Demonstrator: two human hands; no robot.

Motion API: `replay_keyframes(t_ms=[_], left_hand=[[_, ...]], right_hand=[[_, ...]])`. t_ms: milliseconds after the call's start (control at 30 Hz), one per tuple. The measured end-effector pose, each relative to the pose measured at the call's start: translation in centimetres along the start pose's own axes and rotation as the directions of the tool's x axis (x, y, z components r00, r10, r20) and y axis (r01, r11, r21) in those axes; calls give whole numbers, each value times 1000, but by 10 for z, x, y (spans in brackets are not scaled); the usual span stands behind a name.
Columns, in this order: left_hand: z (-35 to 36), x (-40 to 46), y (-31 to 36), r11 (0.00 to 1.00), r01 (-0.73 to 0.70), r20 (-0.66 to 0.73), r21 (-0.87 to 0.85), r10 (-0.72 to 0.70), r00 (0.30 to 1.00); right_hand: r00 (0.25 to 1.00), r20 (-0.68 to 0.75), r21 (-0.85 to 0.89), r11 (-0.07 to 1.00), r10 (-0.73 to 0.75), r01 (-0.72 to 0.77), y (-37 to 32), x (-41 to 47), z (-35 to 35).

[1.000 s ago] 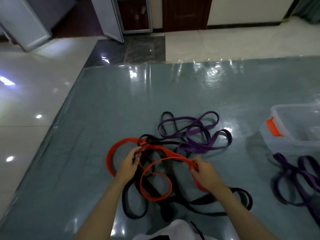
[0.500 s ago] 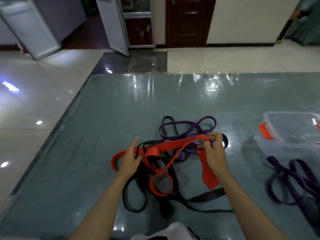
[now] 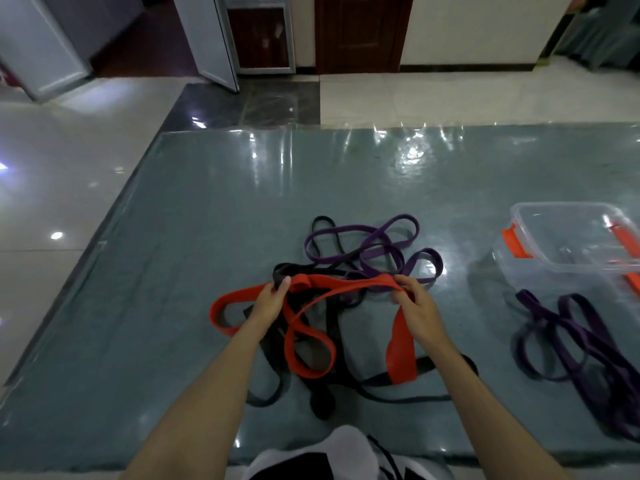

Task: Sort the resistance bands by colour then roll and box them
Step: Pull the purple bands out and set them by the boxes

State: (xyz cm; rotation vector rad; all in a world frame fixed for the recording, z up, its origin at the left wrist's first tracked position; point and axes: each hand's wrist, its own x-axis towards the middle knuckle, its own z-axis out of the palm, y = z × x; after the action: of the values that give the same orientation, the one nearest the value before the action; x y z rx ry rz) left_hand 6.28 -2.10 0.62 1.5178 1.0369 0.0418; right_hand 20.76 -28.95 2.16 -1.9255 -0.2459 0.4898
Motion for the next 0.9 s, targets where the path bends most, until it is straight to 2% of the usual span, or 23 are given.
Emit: replay_keyframes(t_ms=[133, 233, 367, 533, 633, 700, 800, 900], left_hand=[[-1, 14, 1, 927, 188, -3, -324, -199, 980], [2, 22, 1, 889, 288, 78, -355, -279, 957], [11, 32, 2, 829, 332, 93, -450, -326, 941], [12, 46, -13, 933, 282, 26, -223, -283, 959], [6, 51, -9, 974, 184, -27, -133, -189, 982], [-3, 55, 1, 994, 99, -13, -55, -100, 995], [-26, 67, 17, 997, 25, 36, 68, -27, 999], [-51, 83, 34, 946, -97, 57, 309, 84, 995]], right_hand=[[985, 113, -93, 989, 128, -118, 7, 10, 0], [954, 219, -217, 963, 207, -159, 7, 16, 7], [911, 332, -289, 946, 244, -149, 7, 18, 34], [916, 337, -264, 956, 216, -129, 9, 27, 65], [925, 301, -233, 959, 231, -163, 15, 34, 75], [940, 237, -227, 955, 244, -191, 20, 41, 77], [954, 169, -228, 951, 249, -208, 30, 50, 73], [958, 139, -302, 932, 251, -200, 38, 56, 69]])
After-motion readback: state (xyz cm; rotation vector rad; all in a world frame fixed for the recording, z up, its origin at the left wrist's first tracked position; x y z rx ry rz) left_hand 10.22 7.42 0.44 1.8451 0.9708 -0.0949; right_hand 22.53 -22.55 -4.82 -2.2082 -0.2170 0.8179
